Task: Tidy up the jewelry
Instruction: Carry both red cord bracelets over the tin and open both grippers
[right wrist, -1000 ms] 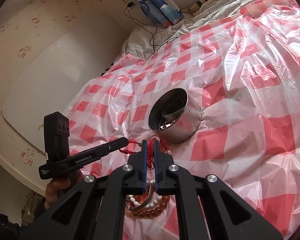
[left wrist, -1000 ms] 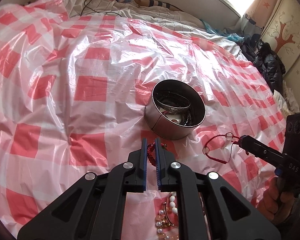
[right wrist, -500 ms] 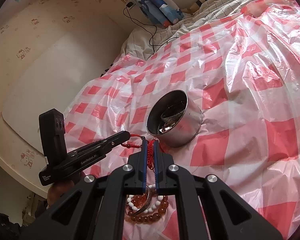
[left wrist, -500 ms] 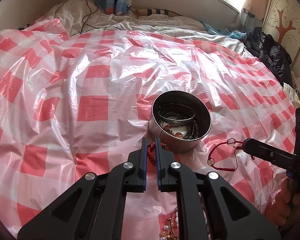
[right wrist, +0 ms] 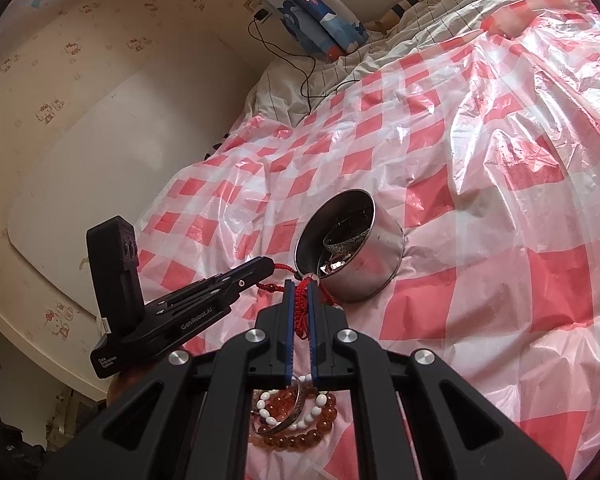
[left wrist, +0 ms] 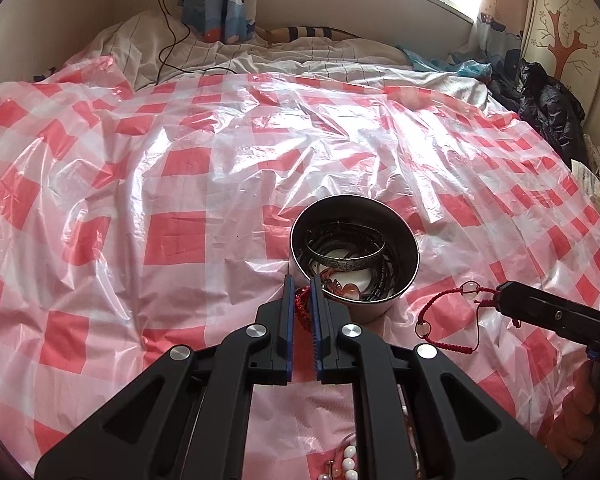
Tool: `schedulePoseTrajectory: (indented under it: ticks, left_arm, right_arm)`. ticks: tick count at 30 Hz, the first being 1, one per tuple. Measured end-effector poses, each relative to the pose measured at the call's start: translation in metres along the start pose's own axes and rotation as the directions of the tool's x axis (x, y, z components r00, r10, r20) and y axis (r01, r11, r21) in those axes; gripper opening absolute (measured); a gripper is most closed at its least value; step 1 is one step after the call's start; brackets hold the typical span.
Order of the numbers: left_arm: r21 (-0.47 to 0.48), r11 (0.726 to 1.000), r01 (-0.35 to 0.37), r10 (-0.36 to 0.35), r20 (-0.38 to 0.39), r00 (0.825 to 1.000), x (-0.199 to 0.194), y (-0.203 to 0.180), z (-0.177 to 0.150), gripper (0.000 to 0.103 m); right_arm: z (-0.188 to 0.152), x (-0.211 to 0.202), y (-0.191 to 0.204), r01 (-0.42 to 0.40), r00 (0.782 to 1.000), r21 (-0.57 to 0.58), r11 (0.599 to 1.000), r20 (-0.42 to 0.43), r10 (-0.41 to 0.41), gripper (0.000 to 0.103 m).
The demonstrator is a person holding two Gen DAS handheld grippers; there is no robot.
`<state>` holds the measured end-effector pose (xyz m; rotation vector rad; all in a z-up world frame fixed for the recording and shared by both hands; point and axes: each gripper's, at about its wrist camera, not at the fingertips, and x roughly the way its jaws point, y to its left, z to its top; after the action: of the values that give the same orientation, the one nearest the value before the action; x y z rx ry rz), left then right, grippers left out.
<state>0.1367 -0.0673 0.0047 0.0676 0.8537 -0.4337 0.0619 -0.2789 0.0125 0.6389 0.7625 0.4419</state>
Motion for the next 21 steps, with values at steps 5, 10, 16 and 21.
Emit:
schedulePoseTrajectory:
  ticks: [5,10,16,21]
  left_arm:
    - [-0.034,0.999,0.028,-0.027,0.027,0.999,-0.002,0.004,0.009,0.007]
    - [-0.113,0.987,0.111,-0.103,0.074,0.992,-0.004,0.013,0.025,0.007]
    - [-0.151,0.972,0.179,-0.166,0.101,0.981,0.007,0.005,0.038,0.007]
    - [-0.138,0.966,0.220,-0.219,0.022,0.975,0.036,-0.011,0.038,0.017]
  right_arm:
    - [0.005,-0.003,0.003,-0.014,0.999,-0.009,1.000,0.033,0.014,0.007]
    - [0.017,0.000,0.010,-0.012,0.997,-0.025,1.000,0.073,0.014,0.007]
    - [0.035,0.005,0.018,0.010,0.993,-0.062,0.998,0.115,-0.003,0.007]
    - [0.042,0.011,0.014,0.021,0.993,-0.057,0.998,0.116,-0.015,0.007]
